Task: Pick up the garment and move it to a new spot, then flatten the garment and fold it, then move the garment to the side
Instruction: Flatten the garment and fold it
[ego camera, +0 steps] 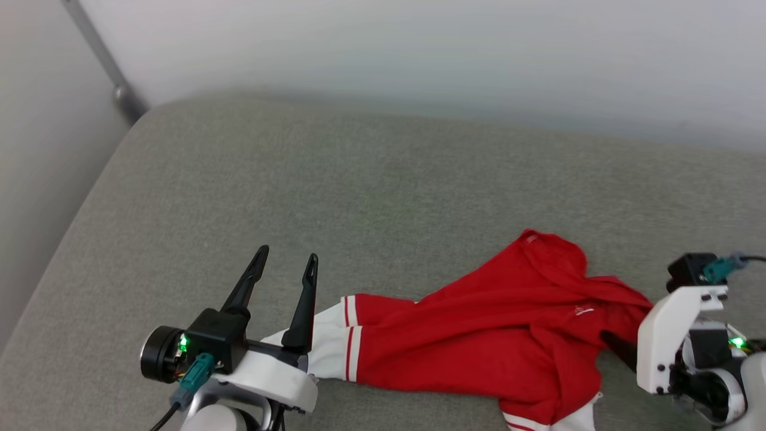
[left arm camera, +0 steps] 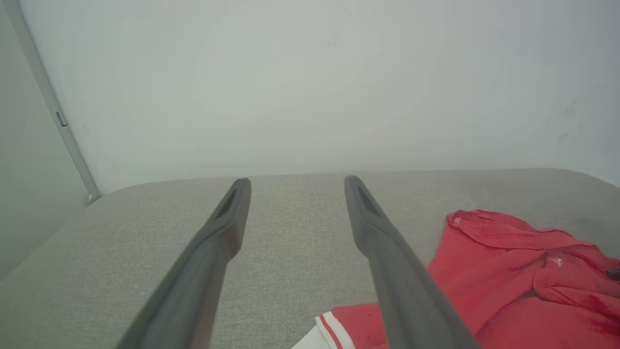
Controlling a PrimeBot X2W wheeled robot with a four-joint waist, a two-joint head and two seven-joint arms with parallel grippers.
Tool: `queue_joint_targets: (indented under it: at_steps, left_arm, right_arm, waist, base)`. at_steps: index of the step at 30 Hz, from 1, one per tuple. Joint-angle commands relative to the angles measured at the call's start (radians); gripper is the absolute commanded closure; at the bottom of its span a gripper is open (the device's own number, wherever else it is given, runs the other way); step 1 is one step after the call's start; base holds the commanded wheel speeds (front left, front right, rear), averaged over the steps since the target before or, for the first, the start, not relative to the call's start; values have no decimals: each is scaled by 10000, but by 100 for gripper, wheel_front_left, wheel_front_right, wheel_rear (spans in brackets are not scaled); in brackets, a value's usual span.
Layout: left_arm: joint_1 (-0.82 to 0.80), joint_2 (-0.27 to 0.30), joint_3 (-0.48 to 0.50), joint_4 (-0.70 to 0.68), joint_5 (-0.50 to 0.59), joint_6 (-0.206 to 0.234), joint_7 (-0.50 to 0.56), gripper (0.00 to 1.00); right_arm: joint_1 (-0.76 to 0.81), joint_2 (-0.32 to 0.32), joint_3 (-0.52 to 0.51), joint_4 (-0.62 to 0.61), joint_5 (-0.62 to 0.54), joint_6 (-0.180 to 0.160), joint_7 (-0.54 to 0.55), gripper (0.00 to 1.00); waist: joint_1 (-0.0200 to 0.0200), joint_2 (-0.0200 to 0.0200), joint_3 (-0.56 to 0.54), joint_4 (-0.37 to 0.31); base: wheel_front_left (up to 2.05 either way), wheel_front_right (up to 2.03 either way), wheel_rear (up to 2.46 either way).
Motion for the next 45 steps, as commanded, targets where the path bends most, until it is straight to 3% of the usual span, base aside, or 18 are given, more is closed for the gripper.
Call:
queue_joint_targets:
  at_steps: [1,7,8,9,10,12,19,27,32,39,40,41,42,45]
  left_arm:
    - [-173,-76,6,52,54,-47,-71,0]
    - [-483,-314,-67,306,153,-155,-165,0]
    - [-518,-349,-63,349,155,-167,-180,0]
    - [-544,-383,-56,386,162,-187,-173,0]
    - [-563,-406,-40,411,167,-207,-182,0]
    - [-572,-425,-24,440,174,-221,-185,0]
    - [-746,-530,36,475,289,-345,-234,0]
    - [-1357,-951,-144,420,556,-656,-255,0]
    - [-1723,-1234,-135,377,731,-853,-257,0]
    - [-2047,-1724,43,558,1086,-1187,-259,0]
    - [-2071,-1761,79,590,1118,-1225,-260,0]
    - [-2095,-1788,122,627,1169,-1267,-260,0]
    - [-2119,-1812,170,658,1210,-1309,-260,0]
    - [-2038,-1819,310,779,1330,-1392,-260,0]
  right_arm:
    - [-360,-120,182,238,94,-3,52,0]
    - [-977,-423,878,1952,315,-8,692,0]
    - [-986,-424,958,2160,355,-8,755,9]
    - [-1015,-443,1040,2298,391,-8,786,69]
    - [-1072,-463,1108,2392,439,-8,780,100]
    - [-1162,-500,1168,2424,513,-8,783,100]
    - [-2881,-1558,1597,1344,401,-6,-12,100]
    - [-5289,-2495,1528,962,-202,-6,-368,100]
    - [-6632,-2648,1368,1279,-597,-6,-1156,100]
    - [-7231,-2173,1176,2960,-1227,-6,-3185,100]
    - [-7119,-2126,1188,3266,-1308,-6,-3498,70]
    - [-7023,-2040,1186,3544,-1311,-6,-3780,27]
    - [-6957,-1929,1209,3813,-1275,-6,-4067,0]
    - [-6749,-1701,1399,4462,-1135,-6,-4778,0]
  waist:
    - [0,0,464,415]
    - [0,0,895,731]
    - [0,0,924,748]
    - [0,0,947,758]
    - [0,0,977,764]
    - [0,0,997,764]
    - [0,0,1322,688]
    - [0,0,2574,1052]
    - [0,0,3342,1291]
    - [0,0,3920,1448]
    - [0,0,3923,1427]
    - [0,0,3906,1395]
    - [0,0,3865,1348]
    - [0,0,3635,1125]
  base:
    - [0,0,0]
    - [0,0,0]
    - [0,0,0]
    - [0,0,0]
    - [0,0,0]
    - [0,0,0]
    - [0,0,0]
    - [0,0,0]
    - [0,0,0]
    - [0,0,0]
    - [0,0,0]
    - [0,0,0]
    - [0,0,0]
    - [0,0,0]
